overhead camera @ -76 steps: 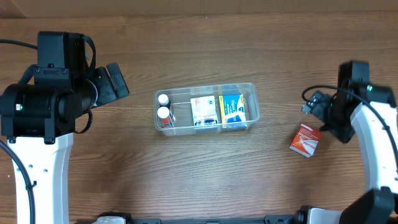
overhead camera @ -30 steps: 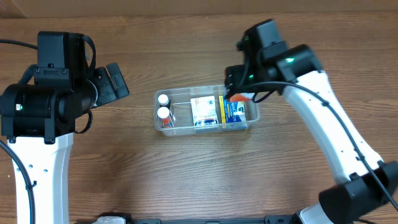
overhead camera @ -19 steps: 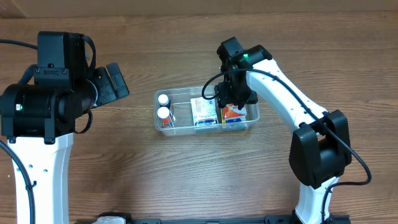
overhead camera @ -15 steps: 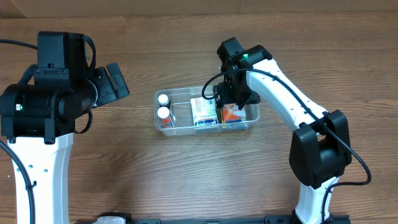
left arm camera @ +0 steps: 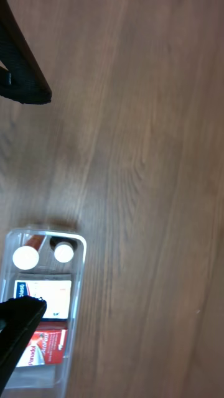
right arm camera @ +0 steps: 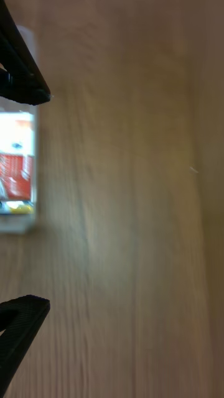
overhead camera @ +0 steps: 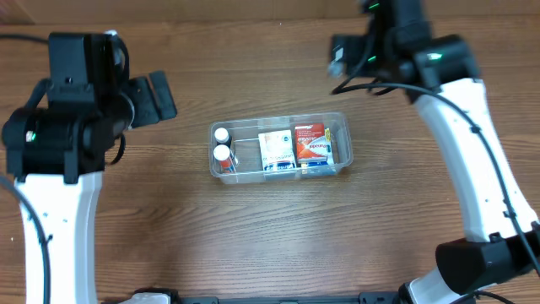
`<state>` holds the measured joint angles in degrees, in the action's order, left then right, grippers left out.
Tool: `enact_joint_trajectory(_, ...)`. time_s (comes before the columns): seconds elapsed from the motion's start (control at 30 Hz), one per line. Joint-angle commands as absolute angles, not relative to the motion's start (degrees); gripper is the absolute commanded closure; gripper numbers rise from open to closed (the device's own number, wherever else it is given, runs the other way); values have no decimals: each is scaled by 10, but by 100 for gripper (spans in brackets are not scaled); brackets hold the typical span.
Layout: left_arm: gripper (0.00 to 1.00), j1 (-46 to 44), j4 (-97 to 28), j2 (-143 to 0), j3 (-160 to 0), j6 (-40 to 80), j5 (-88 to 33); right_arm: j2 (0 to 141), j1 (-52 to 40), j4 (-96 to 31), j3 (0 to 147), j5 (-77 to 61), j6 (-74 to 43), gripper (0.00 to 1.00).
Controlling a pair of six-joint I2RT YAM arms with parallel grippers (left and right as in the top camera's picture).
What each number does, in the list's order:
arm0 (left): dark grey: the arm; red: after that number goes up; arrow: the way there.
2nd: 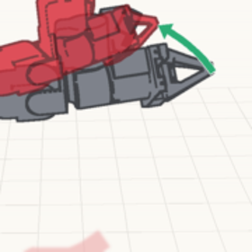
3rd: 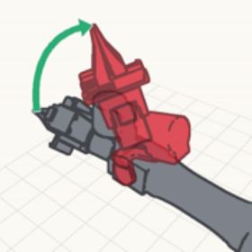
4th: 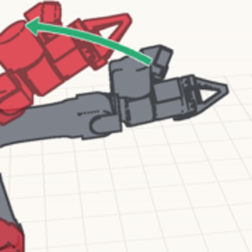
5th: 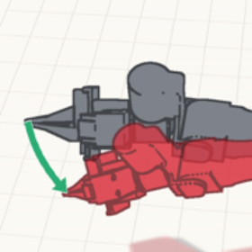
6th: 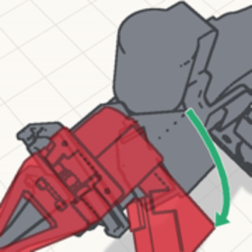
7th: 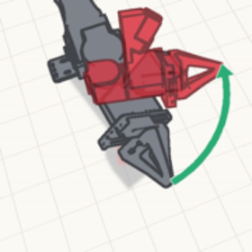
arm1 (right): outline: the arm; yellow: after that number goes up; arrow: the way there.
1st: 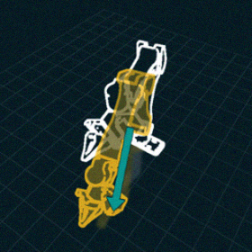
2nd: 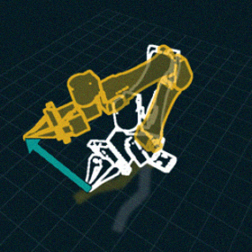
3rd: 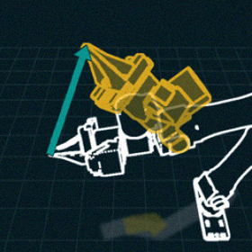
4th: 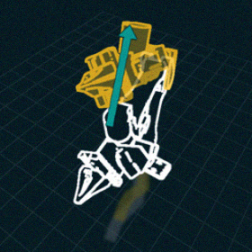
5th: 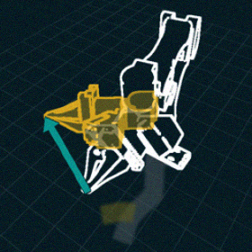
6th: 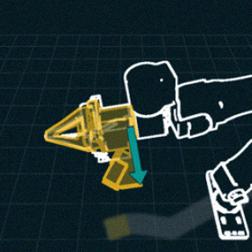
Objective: Pack container
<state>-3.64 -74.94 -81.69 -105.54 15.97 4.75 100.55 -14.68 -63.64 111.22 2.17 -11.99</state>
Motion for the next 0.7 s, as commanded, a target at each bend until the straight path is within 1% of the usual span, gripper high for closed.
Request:
enact_joint_trajectory(0.0, 0, -34, -736, -893, -1062, 96, 37, 1019, -103, -597, 1112, 37, -109, 0)
enact_joint_trajectory(0.07, 0, -34, -736, -942, -1062, 96, 65, 1017, -76, -577, 1113, 38, -85, 0)
enact_joint_trajectory(0.13, 0, -34, -737, -976, -1062, 96, 55, 1017, -52, -594, 1113, 37, -87, 0)
enact_joint_trajectory(0.27, 0, -34, -760, -977, -1062, 72, 55, 982, -18, -640, 1112, 19, -103, 0)
enact_joint_trajectory(0.4, 0, -36, -794, -916, -1062, 73, 52, 906, -10, -657, 1109, 19, -105, 0)
enact_joint_trajectory(0.53, 0, -46, -827, -806, -1061, 72, 44, 815, -10, -689, 1084, 29, -124, 0)
enact_joint_trajectory(0.6, 0, -58, -836, -757, -1051, 72, 44, 756, -10, -683, 1029, 34, -135, 0)
enact_joint_trajectory(0.67, 0, -76, -831, -674, -1001, 73, 45, 645, -10, -655, 902, 41, -136, 0)
